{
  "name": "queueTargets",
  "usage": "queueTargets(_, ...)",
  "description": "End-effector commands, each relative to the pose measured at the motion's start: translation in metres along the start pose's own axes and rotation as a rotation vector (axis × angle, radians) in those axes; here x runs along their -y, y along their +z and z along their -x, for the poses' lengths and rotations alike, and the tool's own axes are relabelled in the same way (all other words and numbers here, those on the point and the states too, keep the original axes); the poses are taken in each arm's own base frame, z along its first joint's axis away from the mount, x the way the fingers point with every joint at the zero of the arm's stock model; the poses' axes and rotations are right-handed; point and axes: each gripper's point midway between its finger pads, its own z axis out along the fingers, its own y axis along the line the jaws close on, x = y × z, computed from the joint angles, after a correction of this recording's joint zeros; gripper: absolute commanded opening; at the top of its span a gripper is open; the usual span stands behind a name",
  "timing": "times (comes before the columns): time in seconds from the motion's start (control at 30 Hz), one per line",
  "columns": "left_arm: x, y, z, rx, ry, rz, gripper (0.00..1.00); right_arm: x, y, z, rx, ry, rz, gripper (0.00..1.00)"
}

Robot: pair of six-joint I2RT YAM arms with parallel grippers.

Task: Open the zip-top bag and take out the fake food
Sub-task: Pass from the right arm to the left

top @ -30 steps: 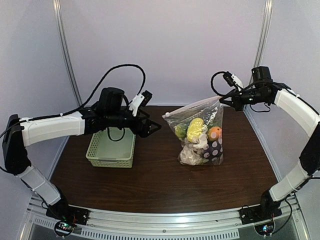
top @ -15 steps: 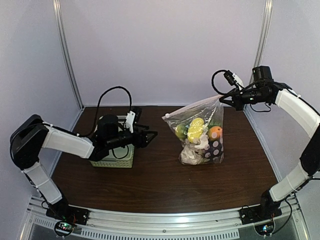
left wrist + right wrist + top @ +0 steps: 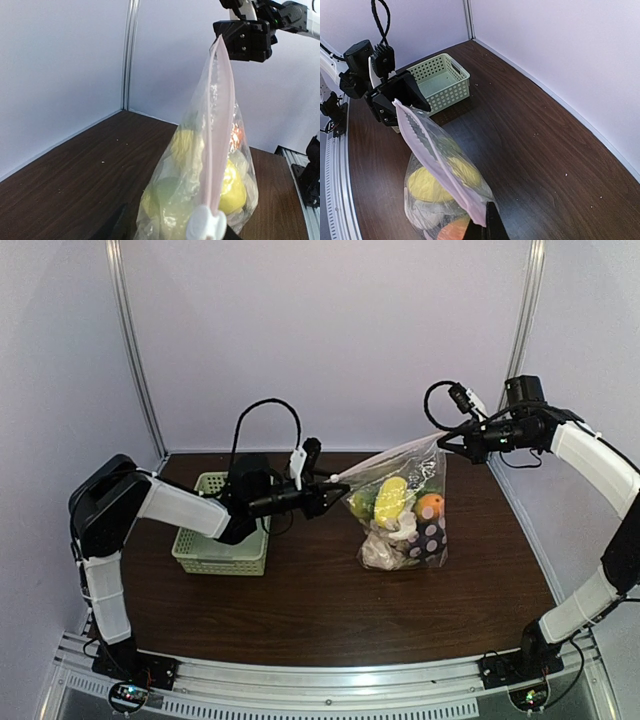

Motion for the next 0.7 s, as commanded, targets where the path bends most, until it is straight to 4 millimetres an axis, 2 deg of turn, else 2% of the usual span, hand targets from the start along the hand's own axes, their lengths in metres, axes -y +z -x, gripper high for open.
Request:
queueTargets(0.0,0.001,0.019,0.021,0.041,0.054,-0.059,0.36,-0.007,-0.003,0.004,0.025,0.013,0.03,0.0)
queueTargets(0.1,-0.005,0.024,0.023,0.027,0.055,-0.056,0.06,-0.006,-0.003,0.007,0.008,0.014,0.035,0.0)
queueTargets(0.13,-0.006,0.024,0.023,0.02,0.053,-0.061,0.0,-0.007,-0.005,0.01,-0.001,0.014,0.041,0.01)
queueTargets(0.33,-0.002,0.028,0.033,-0.017,0.113,-0.093,0.0,-0.023,-0.022,0.024,-0.135,-0.083,0.081,0.41)
queueTargets(0.43,0.004,0.028,0.038,-0.028,0.142,-0.121,0.0,-0.031,-0.021,0.026,-0.192,-0.144,0.071,0.53)
queueTargets(0.67,0.014,0.023,0.044,-0.094,0.275,-0.122,0.0,-0.038,0.023,0.028,-0.299,-0.306,-0.025,0.54)
